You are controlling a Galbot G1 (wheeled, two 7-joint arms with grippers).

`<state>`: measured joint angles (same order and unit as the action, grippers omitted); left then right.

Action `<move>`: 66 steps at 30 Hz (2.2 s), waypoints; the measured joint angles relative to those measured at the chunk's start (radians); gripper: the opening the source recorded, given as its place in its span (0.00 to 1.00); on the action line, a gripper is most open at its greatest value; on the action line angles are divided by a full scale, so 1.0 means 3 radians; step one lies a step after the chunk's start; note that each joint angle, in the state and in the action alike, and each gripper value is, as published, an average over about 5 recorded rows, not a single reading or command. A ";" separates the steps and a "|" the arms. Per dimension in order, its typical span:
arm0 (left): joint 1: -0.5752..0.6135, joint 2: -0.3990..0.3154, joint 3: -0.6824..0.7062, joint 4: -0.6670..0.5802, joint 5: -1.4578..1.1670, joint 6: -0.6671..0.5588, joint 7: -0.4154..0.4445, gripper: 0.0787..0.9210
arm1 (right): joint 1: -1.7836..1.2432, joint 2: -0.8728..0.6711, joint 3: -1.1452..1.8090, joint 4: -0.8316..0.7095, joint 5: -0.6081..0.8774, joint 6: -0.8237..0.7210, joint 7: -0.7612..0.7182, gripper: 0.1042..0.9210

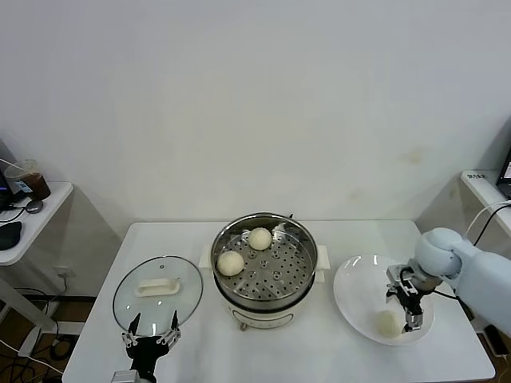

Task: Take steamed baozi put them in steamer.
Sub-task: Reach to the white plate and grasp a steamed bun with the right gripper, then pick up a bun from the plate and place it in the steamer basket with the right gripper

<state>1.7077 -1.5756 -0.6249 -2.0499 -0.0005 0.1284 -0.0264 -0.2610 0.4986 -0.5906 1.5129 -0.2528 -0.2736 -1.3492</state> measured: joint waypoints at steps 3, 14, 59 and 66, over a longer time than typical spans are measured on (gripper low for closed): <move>-0.0003 0.0000 -0.0001 0.0012 0.0002 -0.0002 -0.0002 0.88 | -0.0027 0.0030 0.0005 -0.0024 -0.0025 -0.0011 0.0014 0.88; -0.0010 -0.0001 -0.0006 0.0034 0.0007 -0.0006 -0.0004 0.88 | -0.0095 0.0137 0.0031 -0.0105 -0.0091 -0.0030 0.0045 0.88; -0.0108 -0.0025 0.0004 0.0050 0.0094 -0.0022 -0.0091 0.88 | 0.1035 0.0238 -0.0464 -0.0044 0.0346 -0.0097 -0.0050 0.49; -0.0114 -0.0043 -0.0016 0.0004 0.0146 -0.0034 -0.0141 0.88 | 0.1943 0.0627 -0.0923 -0.0142 0.0769 -0.0075 -0.0062 0.49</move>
<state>1.6734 -1.5884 -0.6297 -2.0486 0.0434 0.1181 -0.0686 0.3219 0.6869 -0.8674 1.4703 -0.0222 -0.2961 -1.3678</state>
